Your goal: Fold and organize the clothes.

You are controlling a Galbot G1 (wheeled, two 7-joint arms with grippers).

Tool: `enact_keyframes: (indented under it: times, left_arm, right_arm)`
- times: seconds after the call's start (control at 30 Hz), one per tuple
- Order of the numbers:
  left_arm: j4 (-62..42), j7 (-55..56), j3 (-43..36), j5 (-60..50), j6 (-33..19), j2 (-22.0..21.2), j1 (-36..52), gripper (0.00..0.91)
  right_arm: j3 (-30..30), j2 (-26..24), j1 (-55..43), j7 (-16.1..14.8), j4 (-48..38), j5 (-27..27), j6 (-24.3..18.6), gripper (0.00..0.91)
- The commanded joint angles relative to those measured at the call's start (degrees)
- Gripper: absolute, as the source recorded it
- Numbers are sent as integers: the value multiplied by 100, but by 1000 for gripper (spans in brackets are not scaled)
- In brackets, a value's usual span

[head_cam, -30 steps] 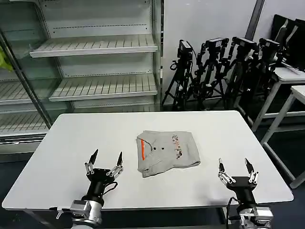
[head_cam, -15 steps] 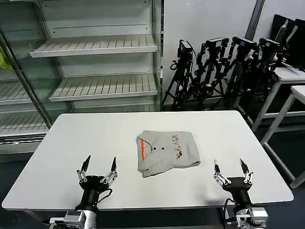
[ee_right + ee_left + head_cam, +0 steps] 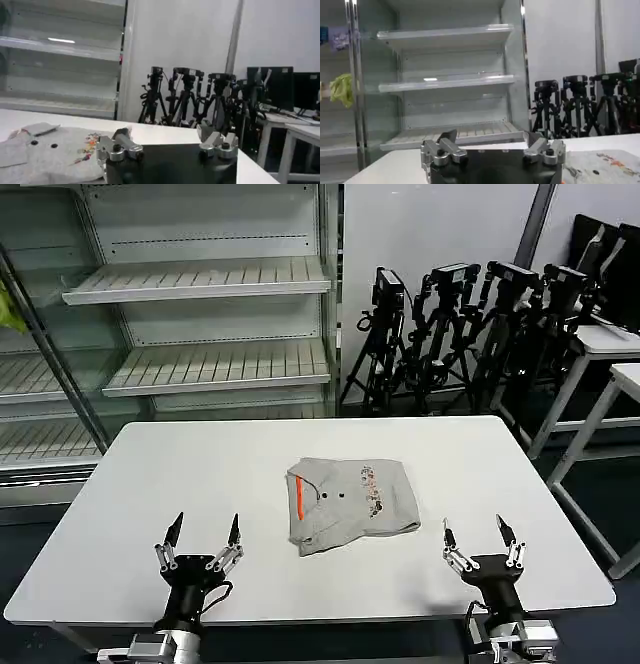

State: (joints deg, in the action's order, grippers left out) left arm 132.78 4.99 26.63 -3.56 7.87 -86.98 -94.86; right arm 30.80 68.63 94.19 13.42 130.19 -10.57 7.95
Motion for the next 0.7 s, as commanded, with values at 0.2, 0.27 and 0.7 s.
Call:
enact_keyframes:
  times: [0.2,0.27,0.7]
  left_arm:
    - [91,-12,-55,-34,-17,-72,-70,907]
    - [113,-14,-66,-32,-15,-68,-76,907]
    - [204,-6,-184,46,47,-29,-128,907]
  right_arm:
    - [10,26,98,-42,236,203,79,907]
    - [16,48,122,-44,258,210,97,907]
    - [92,153,280,-251,417,589,177,907]
